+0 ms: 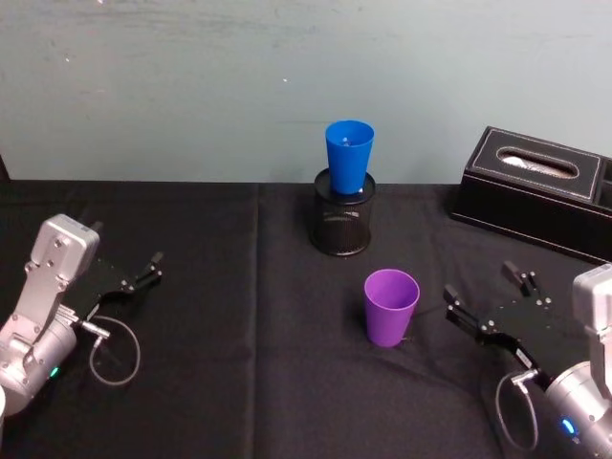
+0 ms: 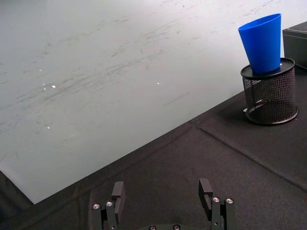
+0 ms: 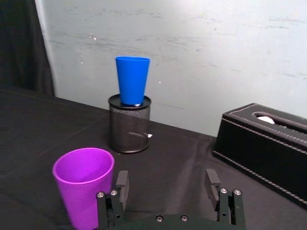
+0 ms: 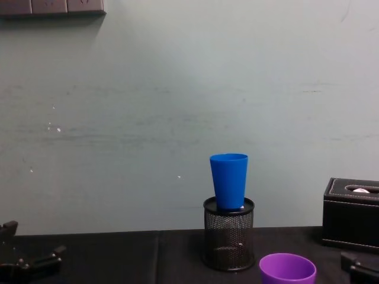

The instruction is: Pick up one cup with a gripper and tap it against the other cup.

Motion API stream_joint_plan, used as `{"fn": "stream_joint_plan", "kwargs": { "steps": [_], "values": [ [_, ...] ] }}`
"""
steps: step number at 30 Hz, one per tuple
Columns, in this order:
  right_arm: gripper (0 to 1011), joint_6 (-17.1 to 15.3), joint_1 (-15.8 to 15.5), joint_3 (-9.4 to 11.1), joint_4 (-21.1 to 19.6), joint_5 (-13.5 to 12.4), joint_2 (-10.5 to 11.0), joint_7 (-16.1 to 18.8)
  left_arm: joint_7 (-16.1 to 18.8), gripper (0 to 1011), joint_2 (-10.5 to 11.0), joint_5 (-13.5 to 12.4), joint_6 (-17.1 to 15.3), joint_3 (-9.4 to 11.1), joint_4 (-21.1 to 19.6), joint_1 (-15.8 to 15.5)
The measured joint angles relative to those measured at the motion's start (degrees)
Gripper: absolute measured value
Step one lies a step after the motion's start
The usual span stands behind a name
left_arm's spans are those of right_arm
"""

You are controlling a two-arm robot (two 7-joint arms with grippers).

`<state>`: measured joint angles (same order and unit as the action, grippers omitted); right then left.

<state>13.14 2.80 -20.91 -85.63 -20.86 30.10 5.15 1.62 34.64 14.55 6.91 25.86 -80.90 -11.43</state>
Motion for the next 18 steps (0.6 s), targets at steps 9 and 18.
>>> {"fn": "stream_joint_plan", "kwargs": {
  "steps": [9,18],
  "values": [
    [1000,0.38,-0.95,0.23,0.16,-1.09,-1.88,2.52,0.00,1011,0.00,0.00,0.00,0.00,0.00,0.00],
    [1000,0.27,-1.17,0.16,0.67,-1.39,-3.63,4.78,0.00,1011,0.00,0.00,0.00,0.00,0.00,0.00]
  ]
}}
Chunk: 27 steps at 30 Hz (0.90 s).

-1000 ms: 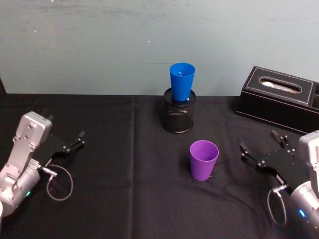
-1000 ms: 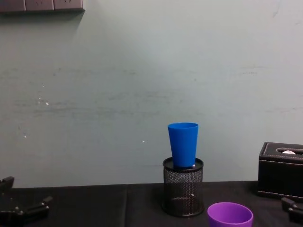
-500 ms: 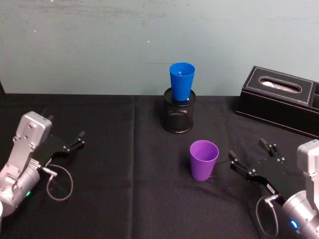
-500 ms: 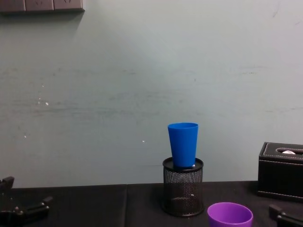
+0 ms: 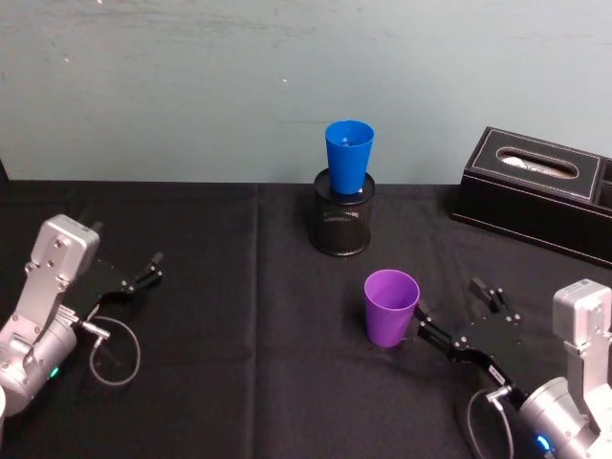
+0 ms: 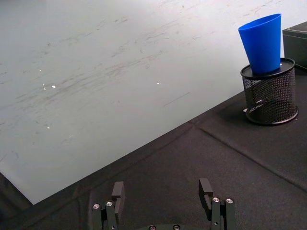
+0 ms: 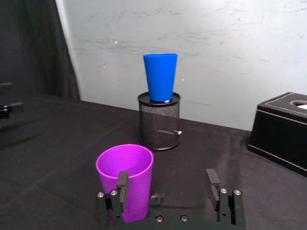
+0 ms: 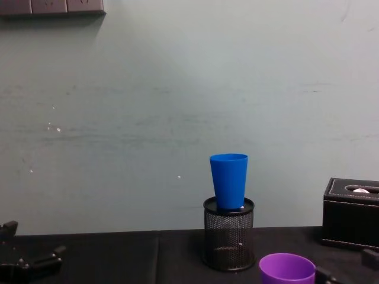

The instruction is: Pick up one cup with a gripper and tap it against the other cup.

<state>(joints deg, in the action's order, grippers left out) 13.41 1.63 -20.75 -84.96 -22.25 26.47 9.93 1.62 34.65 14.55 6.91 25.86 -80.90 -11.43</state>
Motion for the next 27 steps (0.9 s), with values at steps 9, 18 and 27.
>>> {"fn": "stream_joint_plan", "kwargs": {
  "steps": [9,18,27],
  "values": [
    [1000,-0.67,0.69,-0.26,0.69,0.35,-1.25,2.23,0.00,1011,0.00,0.00,0.00,0.00,0.00,0.00],
    [1000,-1.61,2.13,-0.91,2.27,1.36,-2.60,4.69,0.00,1011,0.00,0.00,0.00,0.00,0.00,0.00],
    [1000,-1.82,3.53,-0.69,4.40,2.40,-4.06,6.57,0.00,1011,0.00,0.00,0.00,0.00,0.00,0.00]
  ]
}}
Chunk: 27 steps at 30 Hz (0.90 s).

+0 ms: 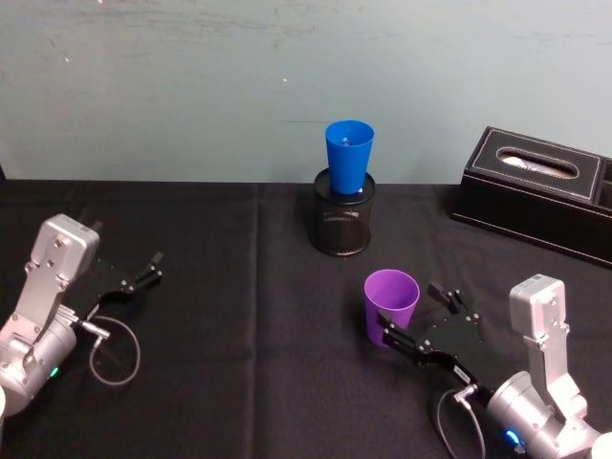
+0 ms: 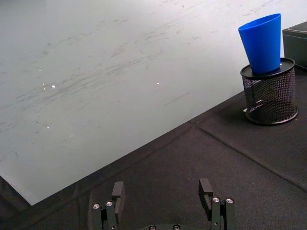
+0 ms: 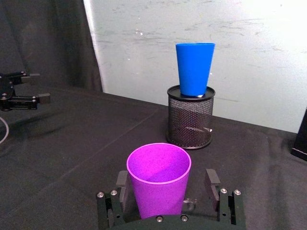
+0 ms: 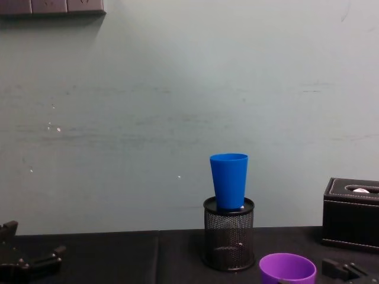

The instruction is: Pick up one cup with a gripper and tap it against the other cup.

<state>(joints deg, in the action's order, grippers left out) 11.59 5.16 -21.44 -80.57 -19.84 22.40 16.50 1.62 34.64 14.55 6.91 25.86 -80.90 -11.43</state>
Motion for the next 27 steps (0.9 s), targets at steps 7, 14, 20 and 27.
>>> {"fn": "stream_joint_plan", "kwargs": {
  "steps": [7,14,20,27],
  "values": [
    [1000,0.00,1.07,0.17,1.71,0.74,-0.94,1.59,0.00,1011,0.00,0.00,0.00,0.00,0.00,0.00],
    [1000,0.20,2.09,0.56,3.31,1.41,-1.95,2.81,0.00,1011,0.00,0.00,0.00,0.00,0.00,0.00],
    [1000,0.65,3.17,0.75,5.17,1.89,-2.97,4.13,0.00,1011,0.00,-0.01,0.00,0.00,0.00,0.00],
    [1000,1.20,4.35,1.18,7.11,2.24,-3.99,5.69,0.00,1012,0.00,0.00,0.00,0.00,0.00,0.00]
  ]
}}
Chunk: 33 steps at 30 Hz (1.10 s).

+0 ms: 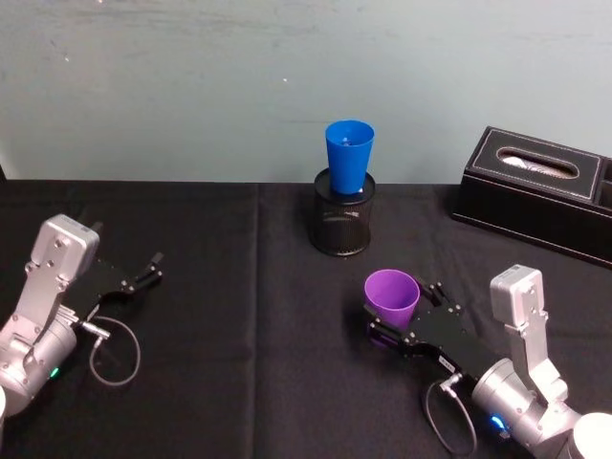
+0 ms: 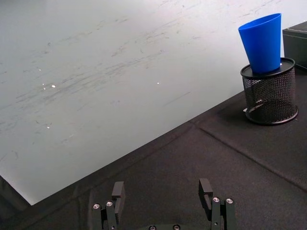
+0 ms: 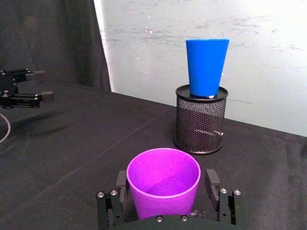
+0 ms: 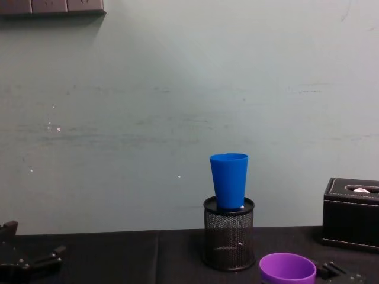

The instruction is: Pick up one cup with a gripper and tap it against the other cup.

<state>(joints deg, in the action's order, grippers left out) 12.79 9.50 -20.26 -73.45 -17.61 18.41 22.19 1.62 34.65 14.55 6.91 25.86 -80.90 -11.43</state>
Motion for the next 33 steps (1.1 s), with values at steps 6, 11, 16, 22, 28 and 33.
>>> {"fn": "stream_joint_plan", "kwargs": {
  "steps": [6,11,16,22,28,33],
  "values": [
    [1000,0.21,0.95,0.60,1.41,0.42,-0.69,1.04,0.00,1011,0.00,0.00,0.00,0.00,0.00,0.00],
    [1000,0.29,1.62,1.01,2.33,0.69,-1.16,1.94,0.00,1012,0.00,0.00,0.00,0.00,0.00,0.00],
    [1000,0.32,2.21,1.32,3.09,0.80,-1.52,2.81,0.00,1011,0.00,0.00,0.00,0.00,0.00,0.00],
    [1000,0.32,2.27,1.32,3.14,0.80,-1.53,2.93,0.00,1011,0.00,0.00,0.00,0.00,0.00,0.00],
    [1000,0.31,2.18,1.25,3.04,0.79,-1.48,2.87,0.00,1011,0.00,0.00,0.00,0.00,0.00,0.00],
    [993,0.30,2.15,1.23,2.99,0.78,-1.46,2.81,0.00,1011,0.00,0.00,0.00,0.00,0.00,0.00]
  ]
}}
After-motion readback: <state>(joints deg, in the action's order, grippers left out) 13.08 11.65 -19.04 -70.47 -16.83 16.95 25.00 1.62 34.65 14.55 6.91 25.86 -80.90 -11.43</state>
